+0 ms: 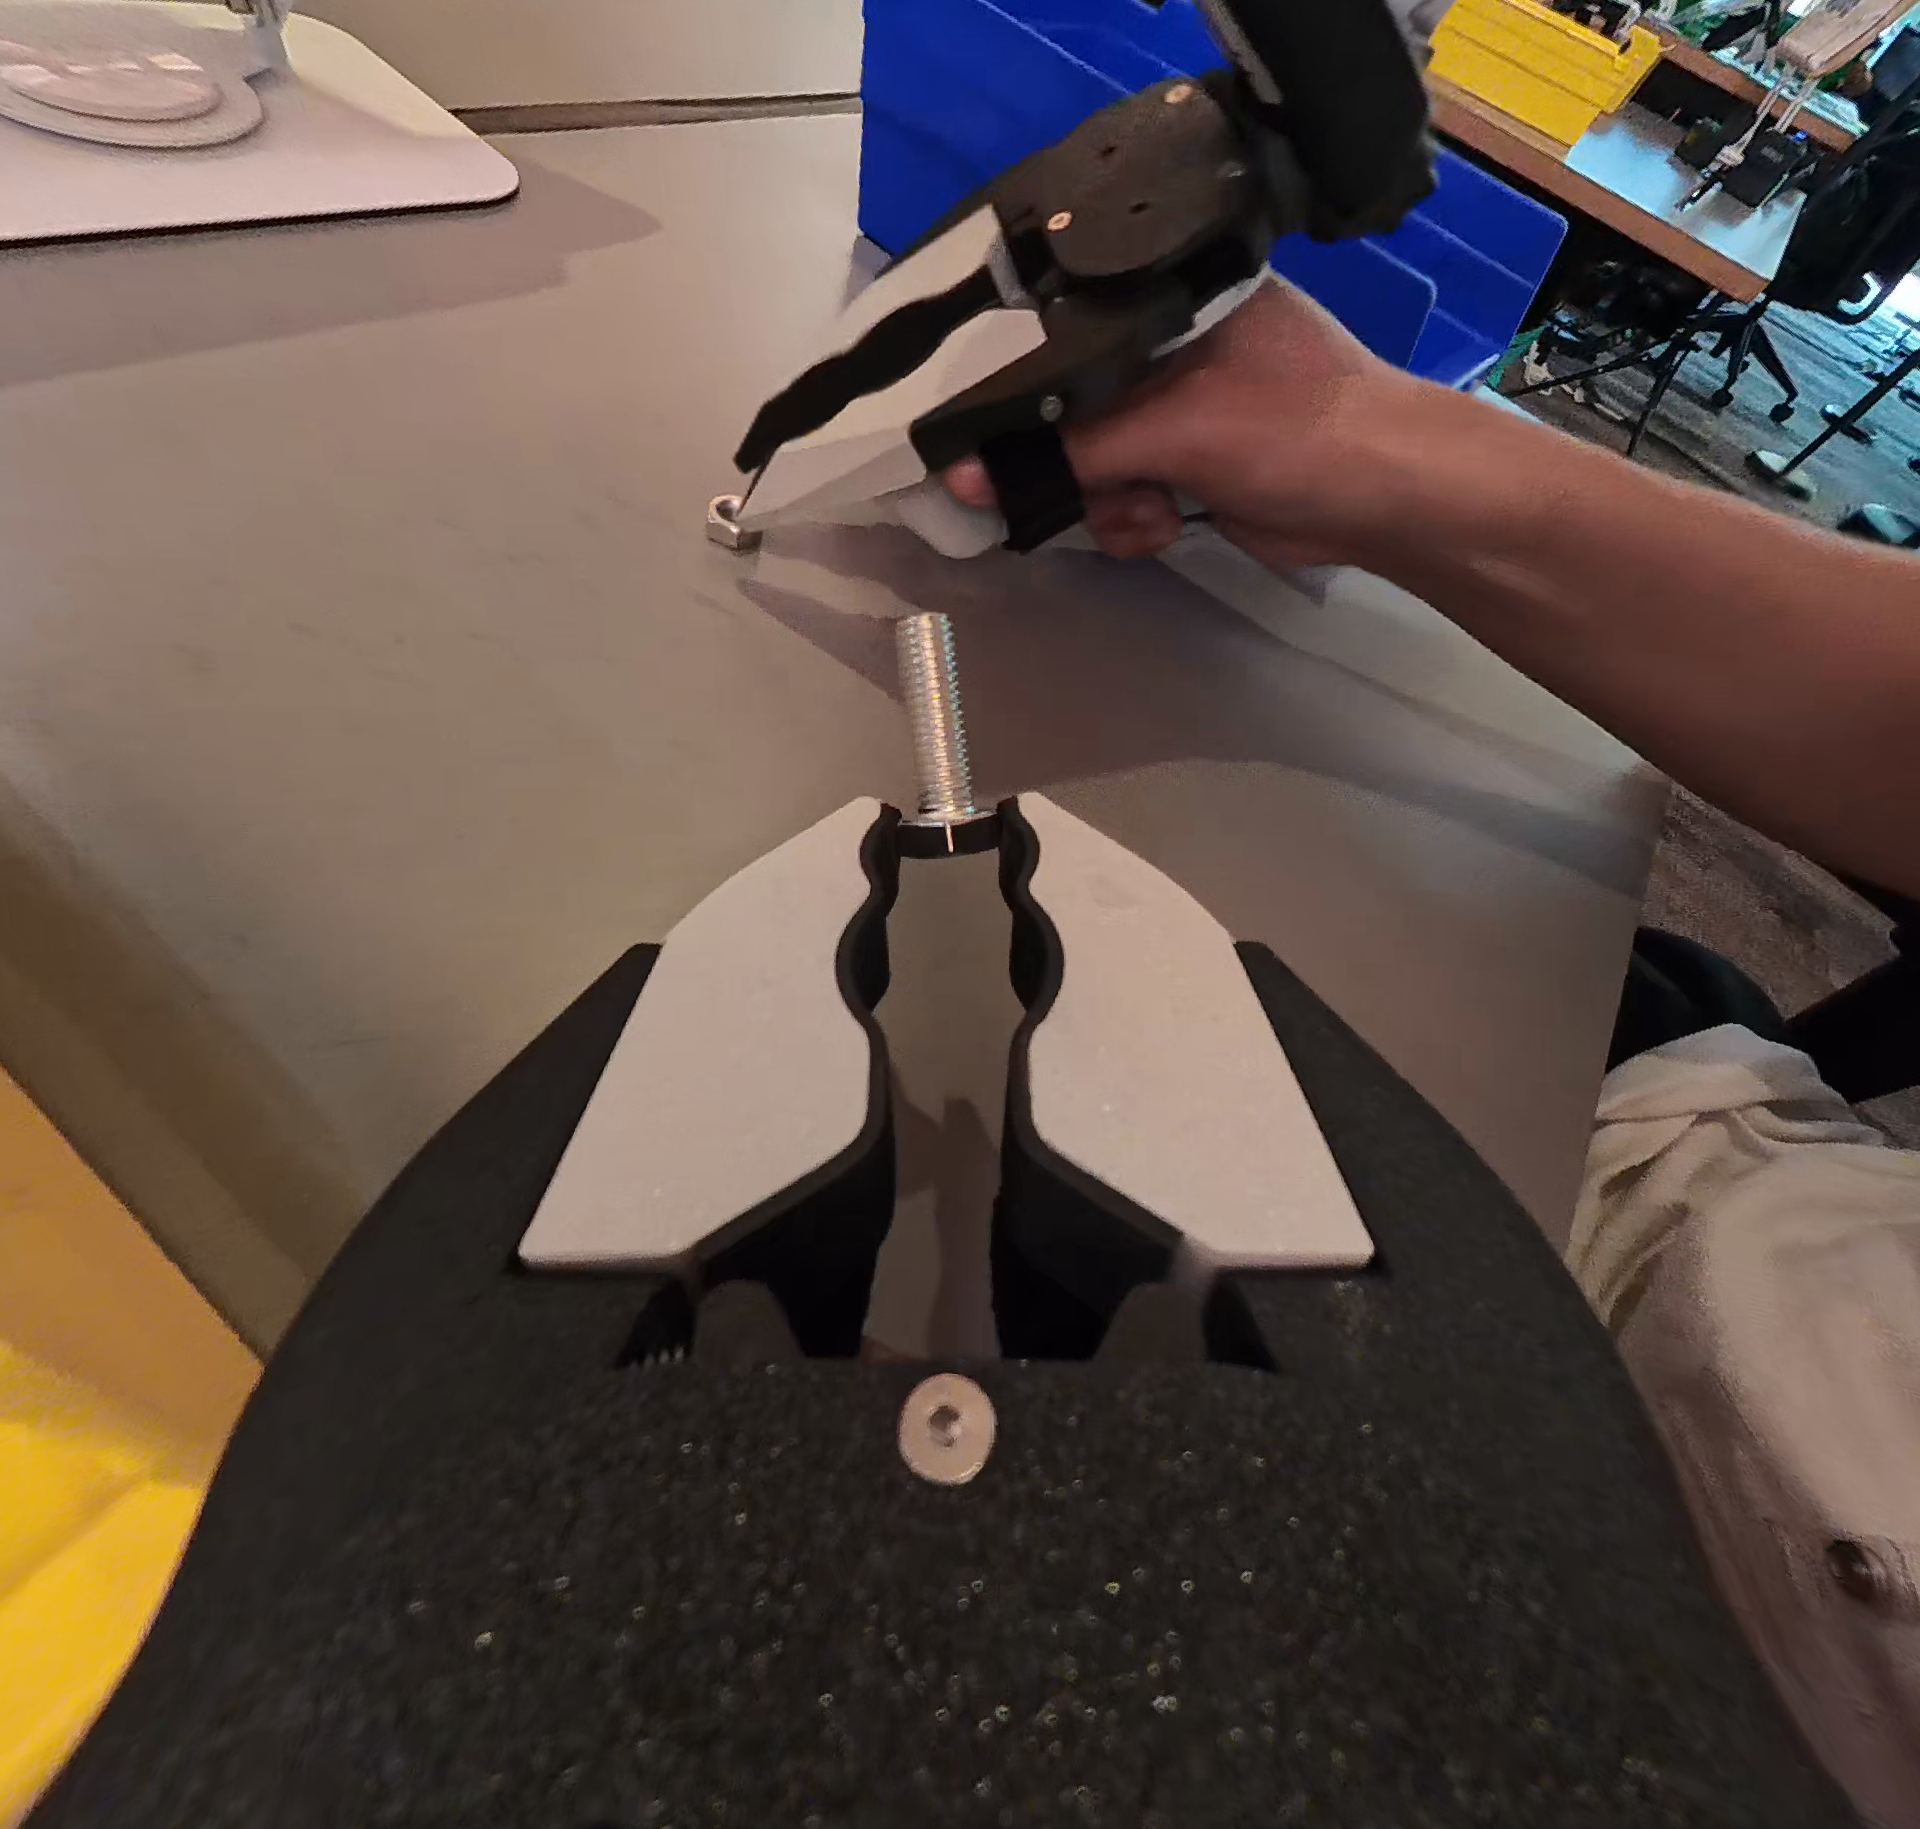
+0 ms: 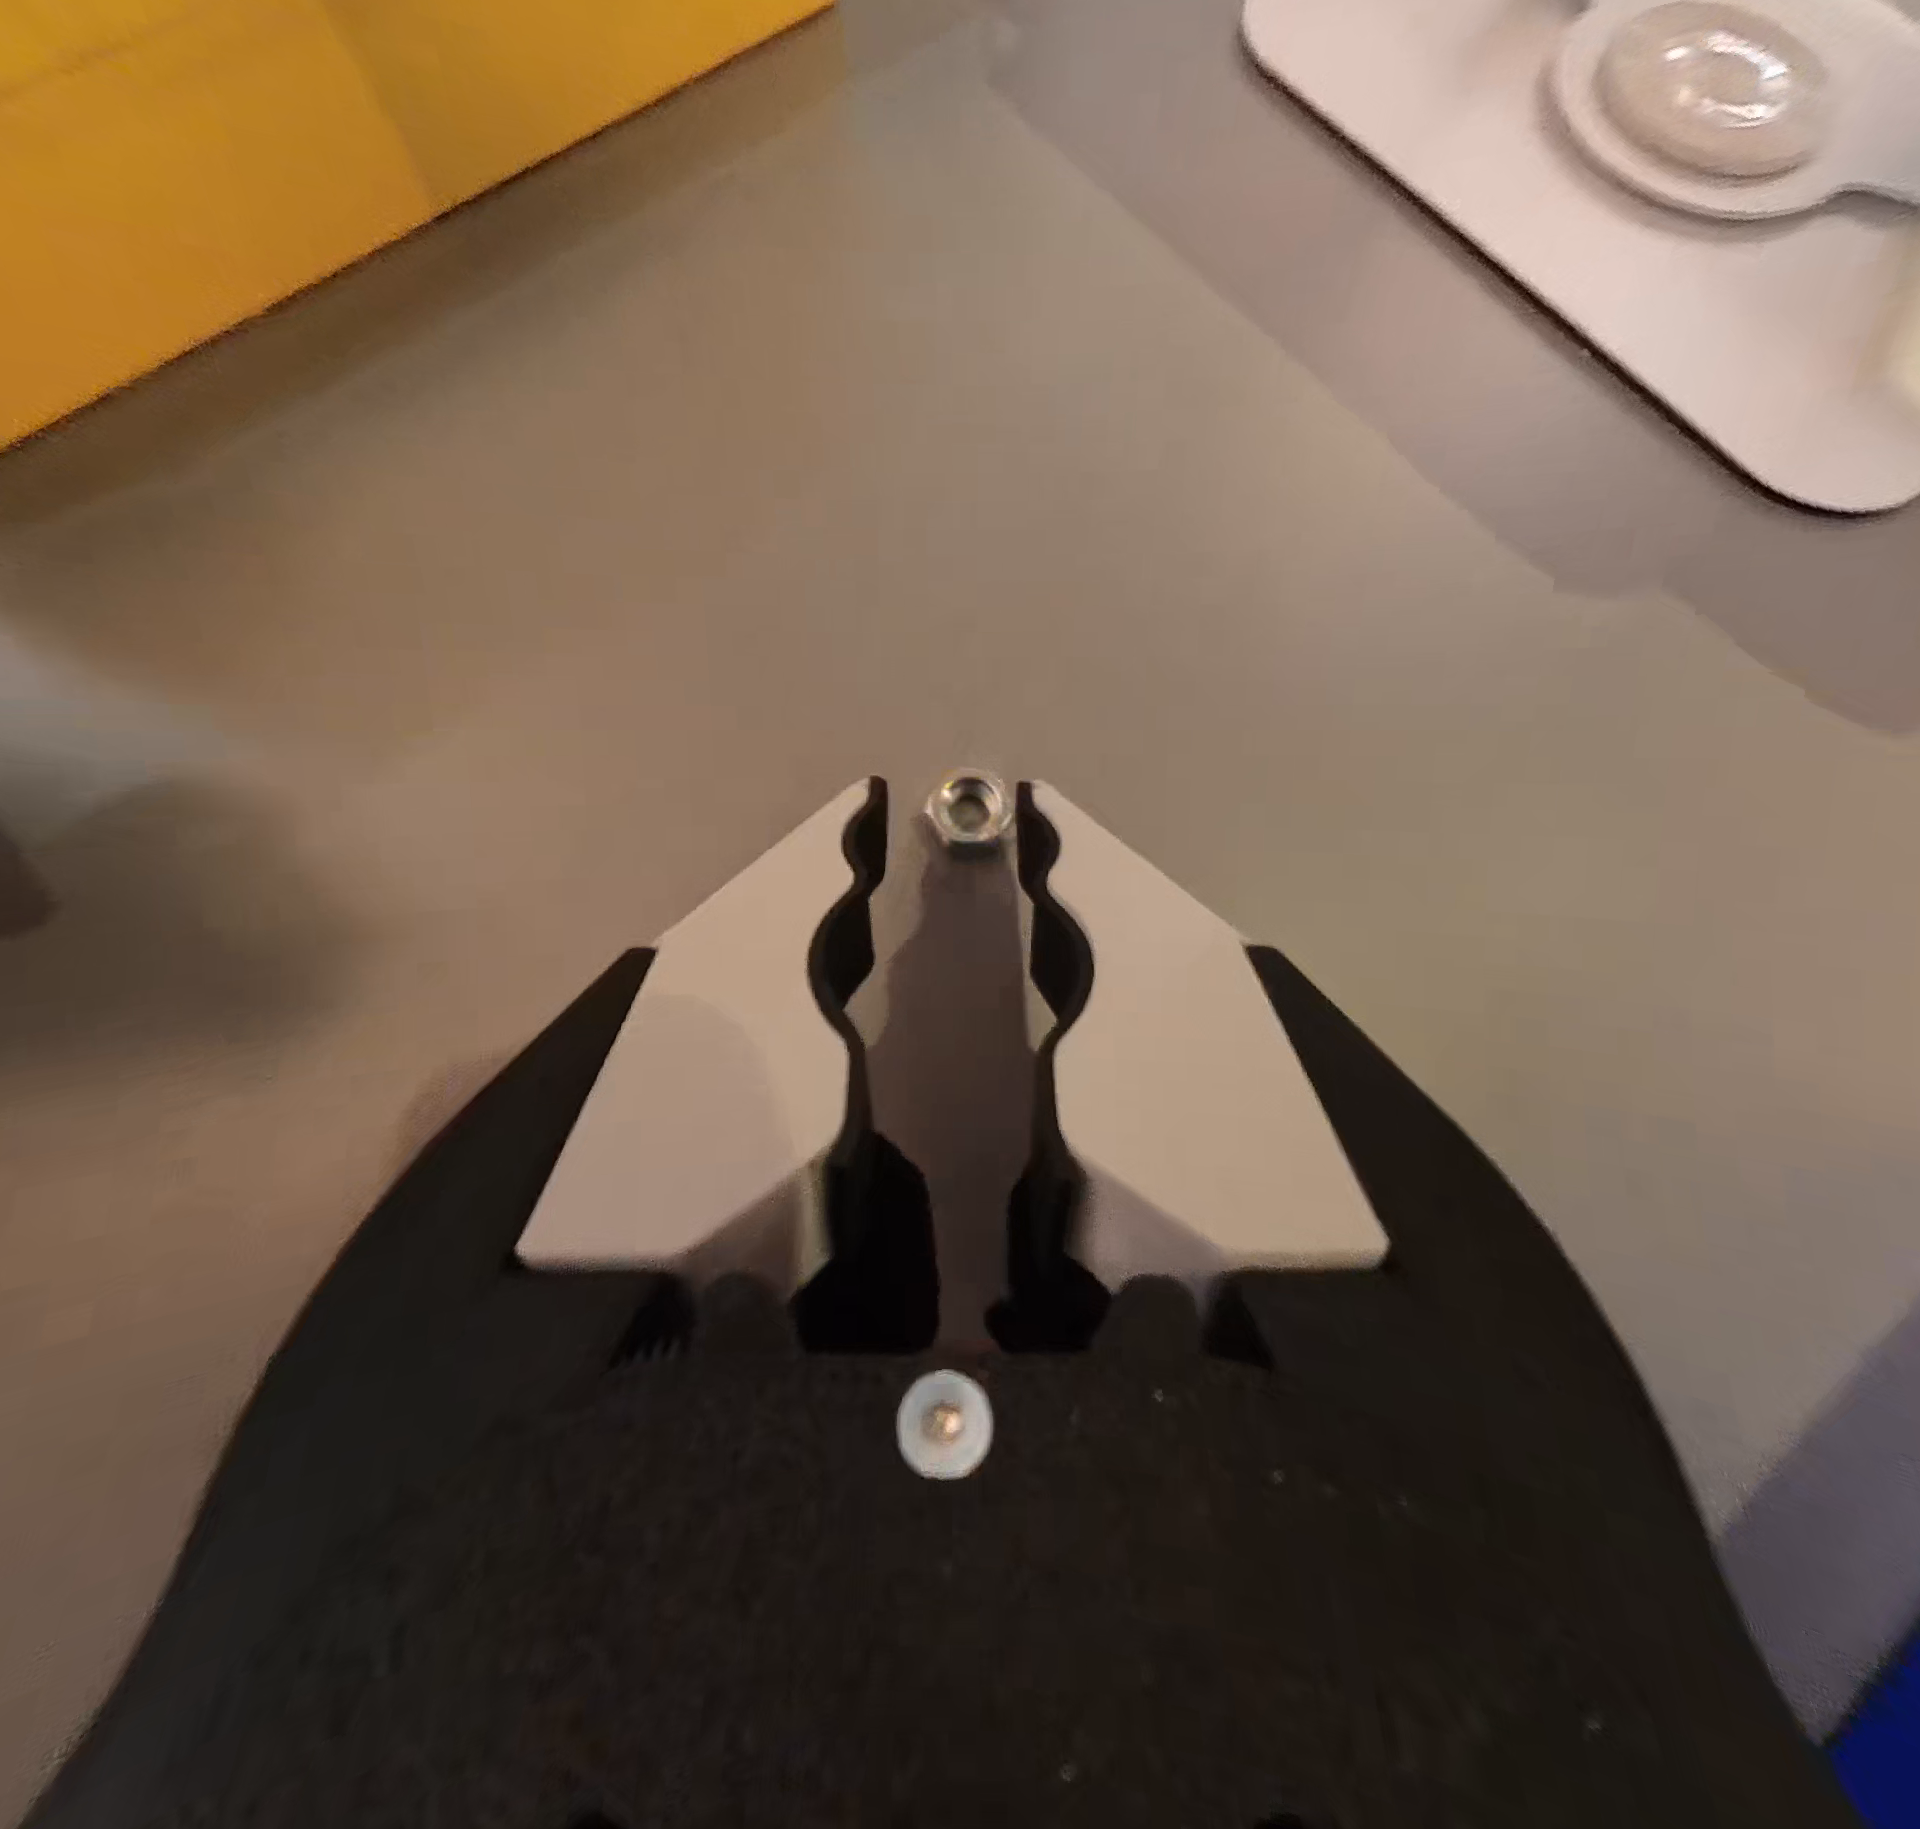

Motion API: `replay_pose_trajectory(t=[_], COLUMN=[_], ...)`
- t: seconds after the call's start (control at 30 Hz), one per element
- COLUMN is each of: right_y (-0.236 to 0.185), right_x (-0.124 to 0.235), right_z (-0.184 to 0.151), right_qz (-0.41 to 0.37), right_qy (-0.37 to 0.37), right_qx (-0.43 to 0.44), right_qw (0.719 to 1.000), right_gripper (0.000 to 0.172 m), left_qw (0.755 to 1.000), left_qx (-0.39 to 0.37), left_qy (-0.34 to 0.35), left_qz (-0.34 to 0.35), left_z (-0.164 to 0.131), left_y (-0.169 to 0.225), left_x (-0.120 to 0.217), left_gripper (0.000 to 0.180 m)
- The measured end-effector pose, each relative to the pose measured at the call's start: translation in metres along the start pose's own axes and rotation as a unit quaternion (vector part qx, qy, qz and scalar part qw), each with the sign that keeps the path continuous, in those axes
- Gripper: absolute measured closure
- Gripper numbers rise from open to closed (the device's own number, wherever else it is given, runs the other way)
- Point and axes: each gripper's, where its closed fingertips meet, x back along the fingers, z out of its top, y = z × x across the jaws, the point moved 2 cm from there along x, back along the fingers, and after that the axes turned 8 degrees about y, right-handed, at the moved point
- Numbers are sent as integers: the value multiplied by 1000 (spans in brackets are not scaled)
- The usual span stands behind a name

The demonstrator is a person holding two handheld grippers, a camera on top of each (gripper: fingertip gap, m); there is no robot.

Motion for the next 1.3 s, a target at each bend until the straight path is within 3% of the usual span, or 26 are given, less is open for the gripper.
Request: replay_pose_trajectory(t=[0.3,0.63,0.9,1.3], right_y=[6,4,11,13], right_x=[-11,-14,-12,-16], right_z=[-5,-4,-3,-1], right_qz=[85,162,175,194], right_qy=[-121,-184,-241,-268], right_qx=[121,190,251,346], right_qw=[982,951,921,878], right_gripper=[147,151,152,153], left_qw=[1000,1000,1000,999], left_qx=[13,-1,-17,-39], left_qy=[-2,-15,-23,-34], left_qz=[-24,-19,-11,-3], left_z=[0,-5,-7,-10], left_y=[6,3,2,2], left_x=[1,-1,-2,-4], left_gripper=[162,162,162,162])
